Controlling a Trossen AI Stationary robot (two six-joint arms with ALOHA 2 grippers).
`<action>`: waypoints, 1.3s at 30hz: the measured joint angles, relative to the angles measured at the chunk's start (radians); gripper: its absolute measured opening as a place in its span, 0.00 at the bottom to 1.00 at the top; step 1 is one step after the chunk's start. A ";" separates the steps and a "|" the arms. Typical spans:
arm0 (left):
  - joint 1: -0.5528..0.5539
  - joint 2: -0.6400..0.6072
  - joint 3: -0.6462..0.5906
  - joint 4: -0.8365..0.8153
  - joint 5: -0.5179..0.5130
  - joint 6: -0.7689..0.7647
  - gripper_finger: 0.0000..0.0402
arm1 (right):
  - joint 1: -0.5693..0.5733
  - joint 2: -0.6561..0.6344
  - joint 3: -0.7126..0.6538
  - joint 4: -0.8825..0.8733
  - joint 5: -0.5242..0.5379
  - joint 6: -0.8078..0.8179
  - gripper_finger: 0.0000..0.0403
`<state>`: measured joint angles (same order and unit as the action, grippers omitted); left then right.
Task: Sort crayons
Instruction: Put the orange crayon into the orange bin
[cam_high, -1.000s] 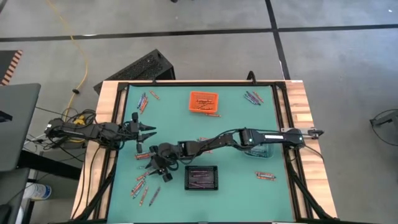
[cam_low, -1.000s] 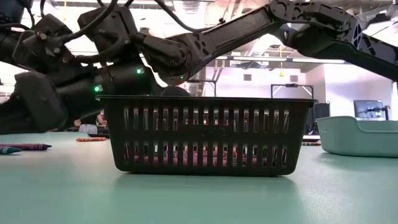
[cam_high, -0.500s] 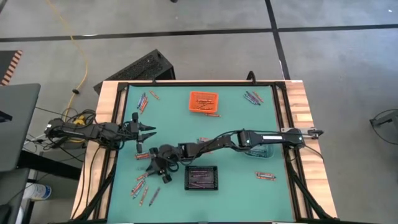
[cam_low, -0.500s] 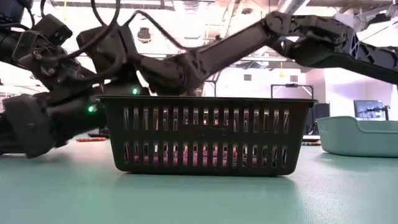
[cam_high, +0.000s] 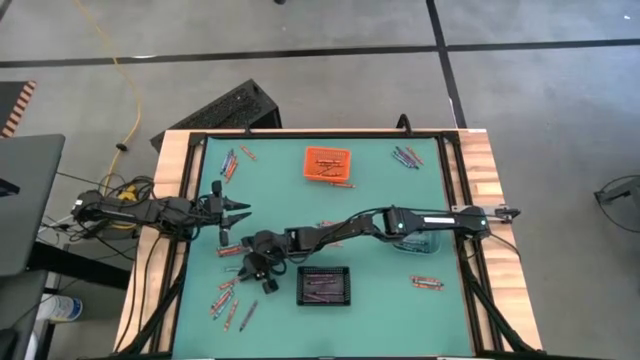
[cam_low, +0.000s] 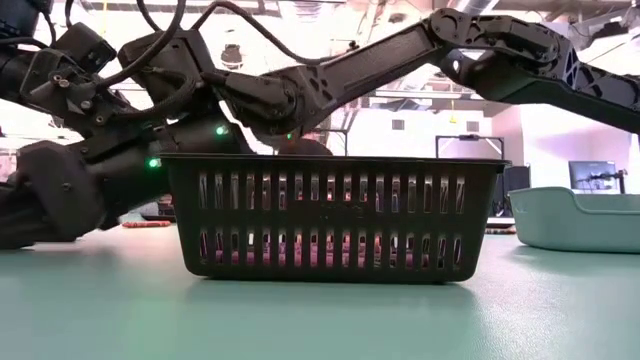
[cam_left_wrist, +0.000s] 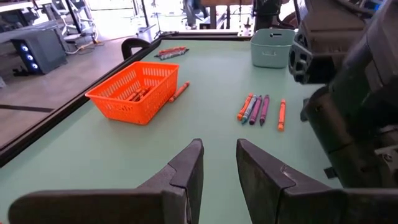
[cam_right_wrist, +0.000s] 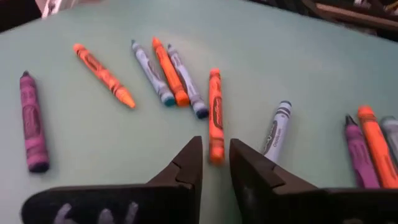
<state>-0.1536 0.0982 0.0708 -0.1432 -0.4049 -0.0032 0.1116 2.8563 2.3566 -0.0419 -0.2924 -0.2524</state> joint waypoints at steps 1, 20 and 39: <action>0.000 0.000 0.000 0.000 0.000 0.000 0.21 | -0.001 -0.004 0.000 -0.006 0.000 -0.003 0.21; 0.000 0.000 0.000 0.000 0.000 0.000 0.21 | 0.021 -0.009 -0.003 -0.020 0.003 0.003 0.17; 0.000 0.000 0.000 0.000 0.000 0.000 0.21 | 0.016 -0.011 -0.003 -0.032 0.030 -0.007 0.02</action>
<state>-0.1539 0.0982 0.0711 -0.1436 -0.4045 -0.0032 0.1275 2.8452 2.3531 -0.0744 -0.2626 -0.2596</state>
